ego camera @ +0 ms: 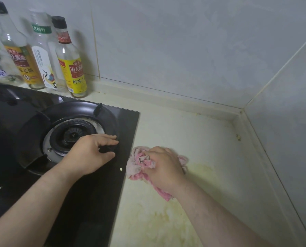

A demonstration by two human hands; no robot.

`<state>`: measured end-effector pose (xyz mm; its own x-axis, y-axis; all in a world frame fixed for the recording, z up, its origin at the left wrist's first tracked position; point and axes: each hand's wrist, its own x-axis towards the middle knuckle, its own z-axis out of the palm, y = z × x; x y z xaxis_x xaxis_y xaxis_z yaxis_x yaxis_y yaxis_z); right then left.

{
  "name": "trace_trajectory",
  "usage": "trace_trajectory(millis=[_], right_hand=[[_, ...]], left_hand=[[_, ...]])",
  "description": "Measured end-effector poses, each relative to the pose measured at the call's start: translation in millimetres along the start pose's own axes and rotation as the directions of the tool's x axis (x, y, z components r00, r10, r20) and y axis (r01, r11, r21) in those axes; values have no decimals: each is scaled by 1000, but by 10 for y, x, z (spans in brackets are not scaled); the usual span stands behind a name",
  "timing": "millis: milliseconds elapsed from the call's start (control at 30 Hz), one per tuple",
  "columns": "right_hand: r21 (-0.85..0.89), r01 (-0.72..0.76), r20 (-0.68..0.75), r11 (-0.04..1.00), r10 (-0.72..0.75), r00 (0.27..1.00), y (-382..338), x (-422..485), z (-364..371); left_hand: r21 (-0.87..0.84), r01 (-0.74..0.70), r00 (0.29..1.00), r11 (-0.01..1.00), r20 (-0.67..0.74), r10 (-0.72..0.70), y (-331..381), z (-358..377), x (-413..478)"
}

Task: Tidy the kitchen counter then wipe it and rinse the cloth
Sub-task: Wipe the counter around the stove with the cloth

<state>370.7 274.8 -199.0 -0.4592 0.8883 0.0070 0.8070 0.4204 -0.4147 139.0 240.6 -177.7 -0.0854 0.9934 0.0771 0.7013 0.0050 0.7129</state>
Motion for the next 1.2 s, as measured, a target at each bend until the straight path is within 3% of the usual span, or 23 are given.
trace_trajectory(millis=[333, 933, 1200], right_hand=[[16, -109, 8, 994, 109, 994, 51, 420, -71], [66, -10, 14, 998, 10, 1000, 49, -357, -77], [85, -115, 3, 990, 116, 993, 212, -3, -154]], left_hand=[[10, -4, 1000, 1000, -8, 4, 0, 11, 1], [-32, 1, 1000, 999, 11, -1, 74, -24, -15], [-53, 10, 1000, 999, 6, -10, 6, 3, 7]])
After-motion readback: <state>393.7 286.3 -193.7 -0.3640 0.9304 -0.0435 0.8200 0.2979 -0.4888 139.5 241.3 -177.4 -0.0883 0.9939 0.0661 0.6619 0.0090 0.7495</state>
